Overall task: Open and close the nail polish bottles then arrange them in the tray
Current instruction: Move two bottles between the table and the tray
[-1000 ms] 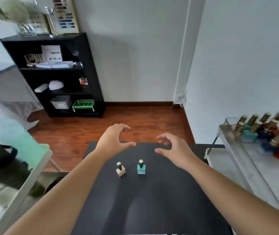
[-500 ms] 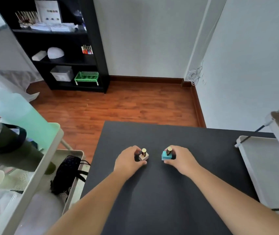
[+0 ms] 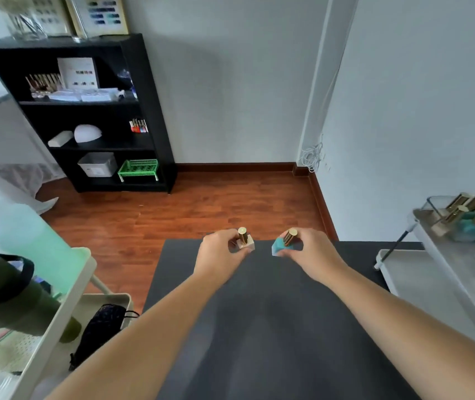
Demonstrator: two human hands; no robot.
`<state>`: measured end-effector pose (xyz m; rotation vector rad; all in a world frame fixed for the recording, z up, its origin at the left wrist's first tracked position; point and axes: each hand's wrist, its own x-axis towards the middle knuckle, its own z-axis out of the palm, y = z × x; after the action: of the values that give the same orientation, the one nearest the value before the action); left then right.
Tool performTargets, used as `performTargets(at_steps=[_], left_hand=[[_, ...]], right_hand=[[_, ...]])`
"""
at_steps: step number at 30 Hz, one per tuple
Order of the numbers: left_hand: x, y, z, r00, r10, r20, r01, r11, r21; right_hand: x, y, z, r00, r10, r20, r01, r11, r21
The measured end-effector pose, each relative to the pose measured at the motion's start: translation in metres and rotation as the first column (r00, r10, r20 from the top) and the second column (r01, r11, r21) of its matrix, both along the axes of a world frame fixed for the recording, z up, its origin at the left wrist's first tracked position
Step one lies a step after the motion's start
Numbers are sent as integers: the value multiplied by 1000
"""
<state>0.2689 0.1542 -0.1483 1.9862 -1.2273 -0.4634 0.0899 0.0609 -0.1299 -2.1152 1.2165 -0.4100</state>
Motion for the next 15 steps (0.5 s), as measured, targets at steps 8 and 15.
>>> performTargets(at_steps=[8,15], left_hand=[[-83,-72,110,995,-80,56,93,953,-289],[-197,-116,136,952,-298,66,302,892,-336]], right_hand=[[-89,-40,119,979,-85,186,120,974,-190],[-200,-53,146,960,-182,214,229,948,-221]])
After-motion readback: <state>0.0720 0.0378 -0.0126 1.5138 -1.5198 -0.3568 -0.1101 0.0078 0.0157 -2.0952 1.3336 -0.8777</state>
